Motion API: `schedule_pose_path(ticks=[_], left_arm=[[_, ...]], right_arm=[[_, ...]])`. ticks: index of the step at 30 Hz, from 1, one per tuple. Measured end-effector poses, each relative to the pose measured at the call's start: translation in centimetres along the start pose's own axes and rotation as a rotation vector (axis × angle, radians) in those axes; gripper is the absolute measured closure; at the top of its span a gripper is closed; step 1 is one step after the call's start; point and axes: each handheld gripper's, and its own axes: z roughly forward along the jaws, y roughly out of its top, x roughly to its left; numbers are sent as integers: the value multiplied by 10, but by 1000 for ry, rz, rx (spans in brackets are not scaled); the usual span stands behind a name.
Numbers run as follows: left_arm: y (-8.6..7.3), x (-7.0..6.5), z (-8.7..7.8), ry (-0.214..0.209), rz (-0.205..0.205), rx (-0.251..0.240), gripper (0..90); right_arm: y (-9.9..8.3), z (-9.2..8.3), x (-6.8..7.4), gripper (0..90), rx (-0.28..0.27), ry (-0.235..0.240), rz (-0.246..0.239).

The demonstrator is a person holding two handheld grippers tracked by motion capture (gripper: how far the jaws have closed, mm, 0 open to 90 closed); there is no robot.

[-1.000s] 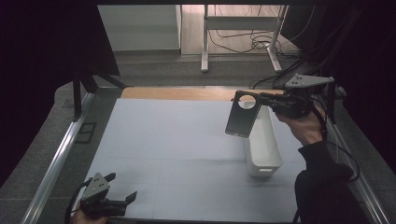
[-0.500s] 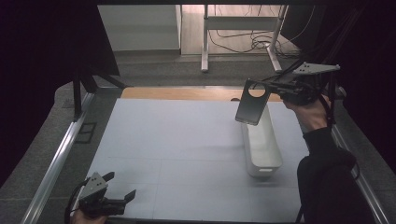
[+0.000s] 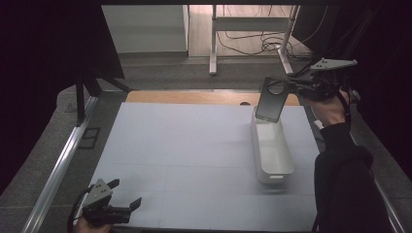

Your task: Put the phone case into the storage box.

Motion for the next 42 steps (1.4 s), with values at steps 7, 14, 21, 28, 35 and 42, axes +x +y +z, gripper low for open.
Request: schedule_pose_path(ticks=[7, 14, 21, 28, 35, 42], left_arm=[[0, 0, 0, 0, 4, 5, 0], [0, 0, 0, -3, -4, 3, 0], [-1, 1, -1, -5, -7, 3, 0], [-1, 1, -1, -8, -10, 2, 1], [-1, 1, -1, -10, -13, 3, 1], [-1, 2, -1, -11, -13, 4, 2]], right_arm=[[-9, 12, -16, 795, 14, -8, -5], [-17, 25, -28, 795, 14, -2, 9], [-24, 42, -31, 794, 37, 6, -20], [-32, 58, -34, 794, 63, 7, -44], [-41, 69, -35, 794, 77, 6, -54], [-48, 79, -36, 794, 80, 25, -72]])
